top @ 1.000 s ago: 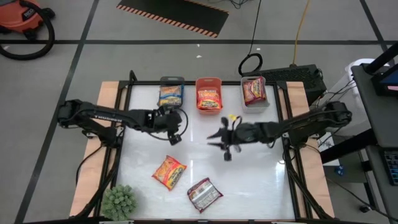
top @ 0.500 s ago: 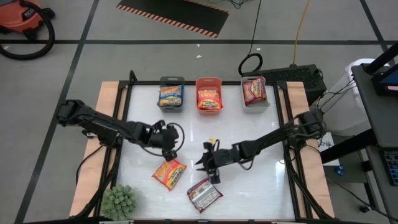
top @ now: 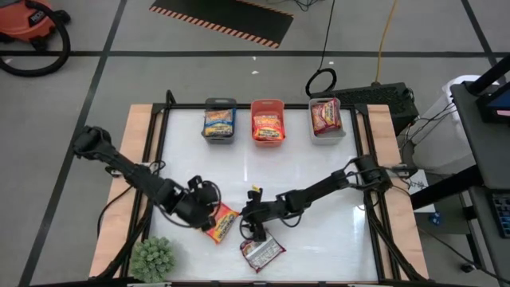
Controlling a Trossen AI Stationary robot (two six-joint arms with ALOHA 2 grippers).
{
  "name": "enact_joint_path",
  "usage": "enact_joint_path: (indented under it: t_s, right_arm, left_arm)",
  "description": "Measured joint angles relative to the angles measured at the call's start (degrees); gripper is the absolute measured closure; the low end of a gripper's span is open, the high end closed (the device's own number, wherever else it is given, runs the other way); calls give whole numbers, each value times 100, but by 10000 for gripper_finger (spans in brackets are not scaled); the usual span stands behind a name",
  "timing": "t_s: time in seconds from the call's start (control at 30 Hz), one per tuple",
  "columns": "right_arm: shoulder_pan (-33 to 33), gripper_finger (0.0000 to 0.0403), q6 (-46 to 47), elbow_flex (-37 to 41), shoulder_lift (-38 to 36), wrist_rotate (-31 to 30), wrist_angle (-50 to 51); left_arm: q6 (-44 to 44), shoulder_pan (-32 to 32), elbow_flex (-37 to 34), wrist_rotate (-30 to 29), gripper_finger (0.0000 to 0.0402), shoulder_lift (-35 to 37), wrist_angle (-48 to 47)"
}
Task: Sort Maruchan noodles
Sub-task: Put the orange noodle pack into the orange bin
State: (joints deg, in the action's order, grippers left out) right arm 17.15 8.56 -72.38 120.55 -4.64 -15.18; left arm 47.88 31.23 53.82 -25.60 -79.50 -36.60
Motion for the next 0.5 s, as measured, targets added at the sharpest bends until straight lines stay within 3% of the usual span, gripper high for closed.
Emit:
enact_joint_path:
  t_s: [0.5]
  right_arm:
    - [-50, 212, 340, -11, 513, -684, -712]
  left_arm:
    - [1604, 1259, 0, -969, 325, -2, 48]
